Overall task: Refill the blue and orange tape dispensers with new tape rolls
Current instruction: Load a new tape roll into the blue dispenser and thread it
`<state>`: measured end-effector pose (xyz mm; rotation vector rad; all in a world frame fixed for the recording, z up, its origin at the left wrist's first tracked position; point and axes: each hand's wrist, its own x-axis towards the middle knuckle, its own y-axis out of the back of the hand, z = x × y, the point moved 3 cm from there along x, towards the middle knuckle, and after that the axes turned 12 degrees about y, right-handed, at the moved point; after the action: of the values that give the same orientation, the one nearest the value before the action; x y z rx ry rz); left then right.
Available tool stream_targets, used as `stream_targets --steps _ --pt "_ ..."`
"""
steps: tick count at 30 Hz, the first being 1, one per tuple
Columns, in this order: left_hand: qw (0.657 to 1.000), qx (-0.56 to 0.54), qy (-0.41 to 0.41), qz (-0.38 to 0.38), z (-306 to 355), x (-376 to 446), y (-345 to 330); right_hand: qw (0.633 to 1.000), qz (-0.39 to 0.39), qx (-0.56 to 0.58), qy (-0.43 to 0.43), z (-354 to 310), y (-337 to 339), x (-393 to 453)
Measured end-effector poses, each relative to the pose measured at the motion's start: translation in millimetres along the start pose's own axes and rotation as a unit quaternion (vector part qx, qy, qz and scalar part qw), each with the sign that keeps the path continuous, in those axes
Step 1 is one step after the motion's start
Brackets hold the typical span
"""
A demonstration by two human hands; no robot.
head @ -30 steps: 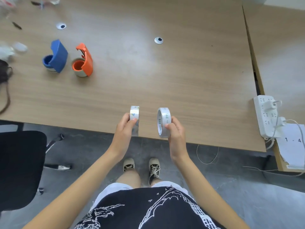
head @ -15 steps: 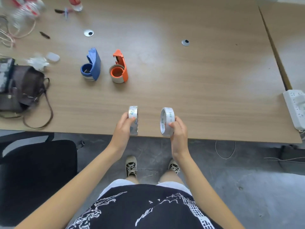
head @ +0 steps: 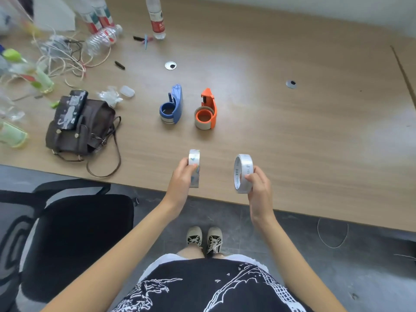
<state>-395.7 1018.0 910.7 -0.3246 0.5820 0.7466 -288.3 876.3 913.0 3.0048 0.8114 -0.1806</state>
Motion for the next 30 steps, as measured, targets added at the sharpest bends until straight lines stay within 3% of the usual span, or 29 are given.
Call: stream_targets --steps 7,11,13,15,17,22,30 --pt "0.998 0.033 -0.043 0.012 32.2 41.3 51.6 0.998 -0.037 -0.040 0.038 -7.2 -69.9 35.1" --pt "0.987 0.144 -0.070 0.007 42.8 78.0 95.7 0.995 -0.039 -0.069 0.054 0.1 -119.2 60.9" --pt "0.960 0.261 -0.101 0.006 44.6 100.9 120.7 0.992 -0.033 -0.113 0.056 9.9 -143.1 74.9" --pt "0.910 0.392 -0.135 -0.011 44.2 126.7 139.9 0.979 -0.036 -0.191 0.066 24.7 -163.4 90.9" --pt "0.865 0.479 -0.147 -0.019 41.6 153.7 152.3 0.948 -0.061 -0.297 0.093 43.9 -180.8 108.7" --pt "0.797 0.587 -0.143 0.002 27.3 203.9 154.2 0.853 -0.154 -0.489 0.098 99.6 -210.1 135.9" --pt "0.691 0.707 -0.148 0.020 -11.3 244.4 138.0 0.723 -0.220 -0.649 0.086 151.3 -219.3 151.4"
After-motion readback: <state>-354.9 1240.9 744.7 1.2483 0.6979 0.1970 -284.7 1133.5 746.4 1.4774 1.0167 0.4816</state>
